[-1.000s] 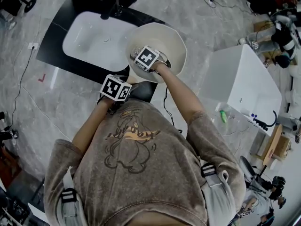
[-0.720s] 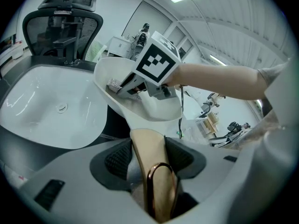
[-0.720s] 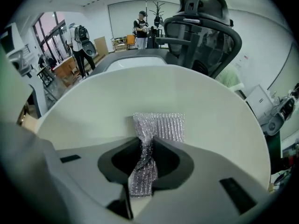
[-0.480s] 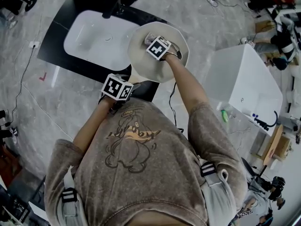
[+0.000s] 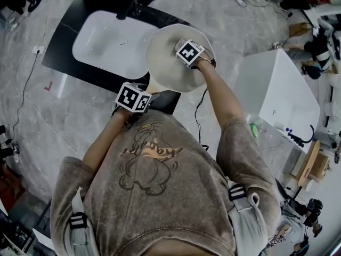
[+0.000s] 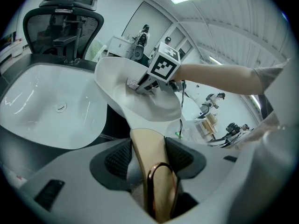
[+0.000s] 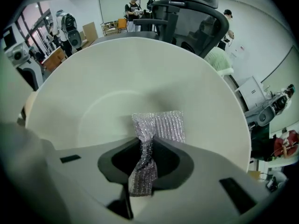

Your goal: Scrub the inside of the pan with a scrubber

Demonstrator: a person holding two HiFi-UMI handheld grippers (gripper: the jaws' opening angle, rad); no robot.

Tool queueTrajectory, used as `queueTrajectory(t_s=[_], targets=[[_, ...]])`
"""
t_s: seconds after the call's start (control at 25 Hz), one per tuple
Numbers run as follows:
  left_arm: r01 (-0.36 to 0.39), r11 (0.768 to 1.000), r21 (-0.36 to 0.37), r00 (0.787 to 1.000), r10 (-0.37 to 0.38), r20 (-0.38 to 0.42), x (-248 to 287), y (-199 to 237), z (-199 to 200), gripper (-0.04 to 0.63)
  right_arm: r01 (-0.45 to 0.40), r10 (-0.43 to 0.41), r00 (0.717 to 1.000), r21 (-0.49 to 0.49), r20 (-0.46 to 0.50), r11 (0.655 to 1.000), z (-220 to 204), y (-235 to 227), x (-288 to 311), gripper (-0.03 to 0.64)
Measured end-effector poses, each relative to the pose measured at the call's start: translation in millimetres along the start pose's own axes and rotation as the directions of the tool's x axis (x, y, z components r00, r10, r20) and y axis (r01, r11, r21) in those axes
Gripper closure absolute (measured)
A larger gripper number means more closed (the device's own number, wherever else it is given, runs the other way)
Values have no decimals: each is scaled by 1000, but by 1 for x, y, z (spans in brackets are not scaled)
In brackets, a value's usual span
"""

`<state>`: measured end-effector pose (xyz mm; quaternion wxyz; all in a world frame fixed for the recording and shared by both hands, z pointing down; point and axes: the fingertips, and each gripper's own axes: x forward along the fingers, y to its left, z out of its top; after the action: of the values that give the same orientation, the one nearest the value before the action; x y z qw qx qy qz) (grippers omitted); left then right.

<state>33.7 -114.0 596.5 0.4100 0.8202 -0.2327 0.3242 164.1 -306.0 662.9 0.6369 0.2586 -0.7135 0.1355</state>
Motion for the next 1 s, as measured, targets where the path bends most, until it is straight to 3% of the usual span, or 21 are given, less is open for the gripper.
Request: queueTrajectory(t_s=[0.12,0.4,0.68,0.8,1.0], targets=[[1,1000,0,1000,-1,-1,0,-1,-1,357,-79,78,997,40,21,996,-3,12,3,526],[9,1000,5,1000,-9,0,0,0,1,357,-157,160,987,94,-25,983,-21,30,-3,526],[15,1000,5,1000,-15,-8,2,1,1,356,-345,350,937,183,7,921,-27,70,-10,529],[17,1000,8,1000,-17,-8,1,1,1,356,-415,417,908,171,21,894,-25,96,-15,531],[21,1000,7,1000,-21,-8,0,1,1,356,-418,419,908,105,18,902,-15,121,-17,531]])
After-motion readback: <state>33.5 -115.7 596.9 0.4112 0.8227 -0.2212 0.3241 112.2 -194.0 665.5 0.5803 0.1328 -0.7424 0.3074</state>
